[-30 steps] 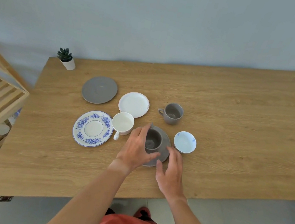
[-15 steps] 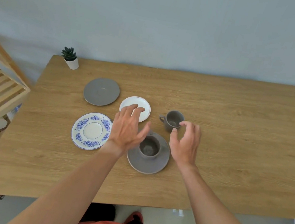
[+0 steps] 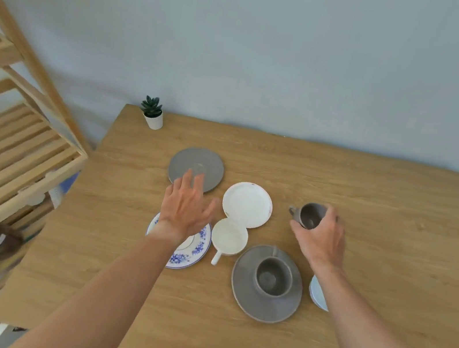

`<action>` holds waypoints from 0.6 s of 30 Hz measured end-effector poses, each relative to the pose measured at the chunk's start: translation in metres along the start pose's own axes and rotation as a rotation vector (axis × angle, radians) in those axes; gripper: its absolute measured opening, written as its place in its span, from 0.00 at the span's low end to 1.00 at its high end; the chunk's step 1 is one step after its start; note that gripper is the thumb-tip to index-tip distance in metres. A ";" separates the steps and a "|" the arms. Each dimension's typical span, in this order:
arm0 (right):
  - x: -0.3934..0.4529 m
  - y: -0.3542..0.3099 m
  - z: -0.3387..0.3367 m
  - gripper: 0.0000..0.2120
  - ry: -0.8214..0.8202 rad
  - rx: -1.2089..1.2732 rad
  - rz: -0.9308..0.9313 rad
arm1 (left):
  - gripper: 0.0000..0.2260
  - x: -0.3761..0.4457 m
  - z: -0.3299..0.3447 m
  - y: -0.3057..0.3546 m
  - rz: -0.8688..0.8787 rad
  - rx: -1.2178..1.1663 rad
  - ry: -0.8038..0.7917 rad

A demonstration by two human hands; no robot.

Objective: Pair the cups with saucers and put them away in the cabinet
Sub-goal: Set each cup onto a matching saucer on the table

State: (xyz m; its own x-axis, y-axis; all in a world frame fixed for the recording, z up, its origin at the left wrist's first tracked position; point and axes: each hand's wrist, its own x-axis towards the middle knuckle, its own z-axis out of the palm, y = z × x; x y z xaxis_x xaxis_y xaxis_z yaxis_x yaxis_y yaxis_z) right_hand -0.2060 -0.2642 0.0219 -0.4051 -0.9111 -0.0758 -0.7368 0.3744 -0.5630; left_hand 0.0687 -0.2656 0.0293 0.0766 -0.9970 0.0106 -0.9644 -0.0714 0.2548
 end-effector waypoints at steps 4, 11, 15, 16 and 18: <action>0.016 -0.040 0.003 0.43 0.024 0.102 -0.086 | 0.30 0.022 0.007 -0.016 -0.088 -0.031 -0.048; 0.035 -0.118 0.055 0.34 -0.143 0.146 -0.255 | 0.35 0.058 0.026 -0.051 -0.249 -0.043 -0.119; 0.043 -0.152 0.095 0.34 -0.212 0.182 -0.359 | 0.45 0.081 0.034 -0.077 -0.295 -0.116 -0.151; 0.045 -0.160 0.103 0.34 -0.229 0.180 -0.381 | 0.46 0.084 0.036 -0.082 -0.286 -0.129 -0.156; 0.048 -0.173 0.116 0.35 -0.268 0.168 -0.424 | 0.47 0.089 0.040 -0.092 -0.267 -0.176 -0.158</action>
State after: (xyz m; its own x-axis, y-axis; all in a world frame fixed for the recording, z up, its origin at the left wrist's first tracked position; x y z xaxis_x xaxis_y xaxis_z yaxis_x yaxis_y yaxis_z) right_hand -0.0352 -0.3929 0.0199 0.0789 -0.9969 -0.0082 -0.7000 -0.0495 -0.7125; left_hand 0.1542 -0.3487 -0.0314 0.2665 -0.9372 -0.2249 -0.8564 -0.3373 0.3909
